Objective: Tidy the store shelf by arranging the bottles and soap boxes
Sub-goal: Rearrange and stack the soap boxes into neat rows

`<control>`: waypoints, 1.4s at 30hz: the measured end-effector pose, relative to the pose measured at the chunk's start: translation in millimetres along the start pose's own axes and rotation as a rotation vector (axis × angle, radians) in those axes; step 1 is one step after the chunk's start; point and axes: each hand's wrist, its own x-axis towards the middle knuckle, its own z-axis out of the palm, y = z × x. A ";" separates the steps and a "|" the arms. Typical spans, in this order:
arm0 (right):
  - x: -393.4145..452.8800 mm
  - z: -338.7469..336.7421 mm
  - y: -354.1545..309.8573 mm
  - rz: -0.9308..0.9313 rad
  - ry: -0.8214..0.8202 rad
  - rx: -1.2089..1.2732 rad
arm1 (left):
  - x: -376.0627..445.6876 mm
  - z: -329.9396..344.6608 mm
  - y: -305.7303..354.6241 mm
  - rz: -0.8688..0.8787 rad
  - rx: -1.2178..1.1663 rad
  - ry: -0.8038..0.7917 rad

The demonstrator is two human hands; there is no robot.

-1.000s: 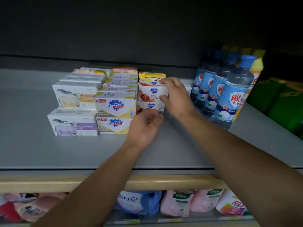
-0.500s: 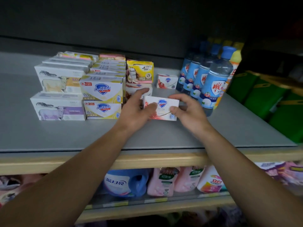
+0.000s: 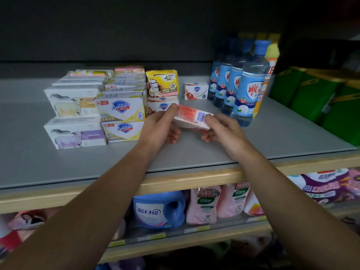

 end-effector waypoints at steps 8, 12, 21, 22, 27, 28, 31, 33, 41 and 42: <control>4.1 -0.9 1.7 0.017 0.040 0.033 | -0.3 1.0 -0.7 0.008 0.074 -0.015; 1.8 -5.9 2.3 -0.041 -0.012 -0.028 | 0.0 2.1 -2.2 0.055 0.040 -0.003; 1.7 -3.0 4.6 -0.158 0.060 -0.148 | -1.3 0.6 -6.7 0.402 0.256 -0.088; 2.1 -2.8 4.7 -0.172 0.061 -0.161 | -2.5 0.7 -6.6 0.441 0.300 -0.072; 2.2 -1.3 4.8 -0.204 0.070 -0.162 | -7.4 3.5 -5.8 0.484 0.295 -0.046; 2.1 -1.8 4.4 -0.205 0.074 -0.157 | -8.0 4.2 -5.6 0.475 0.288 -0.044; 1.1 -2.1 3.9 -0.212 0.069 -0.158 | -9.8 4.3 -5.7 0.475 0.275 -0.038; 0.4 -1.1 3.4 -0.226 0.055 -0.181 | -9.7 4.3 -4.7 0.472 0.264 -0.044; 9.8 -4.3 2.3 -0.278 0.155 -0.386 | -8.3 12.1 13.9 0.481 0.524 -0.052; 13.7 -6.3 1.3 -0.280 0.177 -0.403 | -6.5 14.0 21.8 0.491 0.587 -0.040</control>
